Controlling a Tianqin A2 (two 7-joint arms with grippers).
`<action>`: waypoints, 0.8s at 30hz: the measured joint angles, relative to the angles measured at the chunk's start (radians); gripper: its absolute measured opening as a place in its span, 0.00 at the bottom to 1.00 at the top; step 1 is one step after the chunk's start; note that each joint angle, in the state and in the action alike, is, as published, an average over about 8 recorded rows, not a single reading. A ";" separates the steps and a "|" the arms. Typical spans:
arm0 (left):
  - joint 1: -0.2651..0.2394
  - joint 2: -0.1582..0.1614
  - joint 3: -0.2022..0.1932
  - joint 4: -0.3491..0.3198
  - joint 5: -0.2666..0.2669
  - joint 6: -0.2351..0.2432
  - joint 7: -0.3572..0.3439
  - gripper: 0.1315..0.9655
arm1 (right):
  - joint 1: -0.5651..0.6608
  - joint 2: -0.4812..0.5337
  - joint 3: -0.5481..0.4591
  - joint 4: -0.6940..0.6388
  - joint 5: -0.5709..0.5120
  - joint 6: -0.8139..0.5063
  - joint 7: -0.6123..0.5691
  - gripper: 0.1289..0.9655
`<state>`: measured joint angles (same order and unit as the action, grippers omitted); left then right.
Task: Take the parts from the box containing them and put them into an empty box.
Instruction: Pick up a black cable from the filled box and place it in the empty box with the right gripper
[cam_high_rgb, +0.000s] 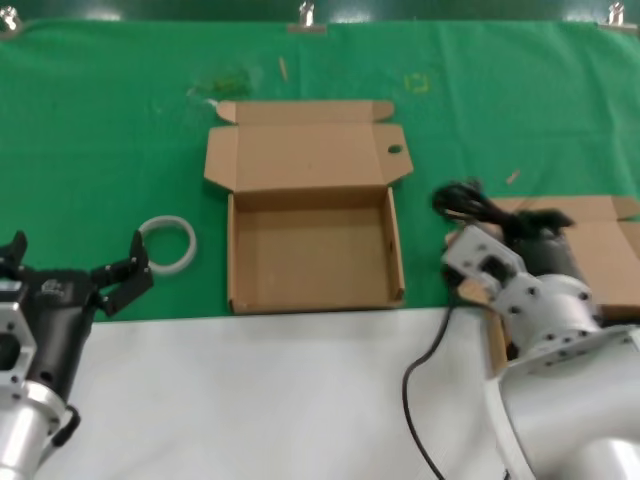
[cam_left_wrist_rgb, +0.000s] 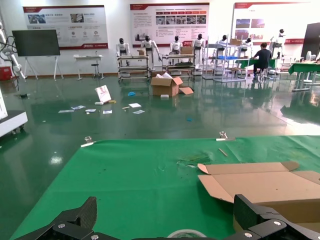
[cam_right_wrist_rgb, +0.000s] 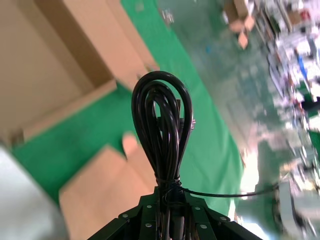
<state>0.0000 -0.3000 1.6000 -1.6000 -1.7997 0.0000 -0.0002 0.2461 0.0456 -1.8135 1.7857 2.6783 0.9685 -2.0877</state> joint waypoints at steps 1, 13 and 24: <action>0.000 0.000 0.000 0.000 0.000 0.000 0.000 1.00 | 0.018 0.000 -0.018 -0.027 0.001 -0.016 0.009 0.10; 0.000 0.000 0.000 0.000 0.000 0.000 0.000 1.00 | 0.209 0.001 -0.223 -0.347 0.049 -0.193 0.136 0.10; 0.000 0.000 0.000 0.000 0.000 0.000 0.000 1.00 | 0.271 0.005 -0.340 -0.440 0.073 -0.260 0.256 0.10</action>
<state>0.0000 -0.3000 1.6000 -1.6000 -1.7997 0.0000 -0.0002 0.5174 0.0509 -2.1538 1.3459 2.7513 0.7089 -1.8313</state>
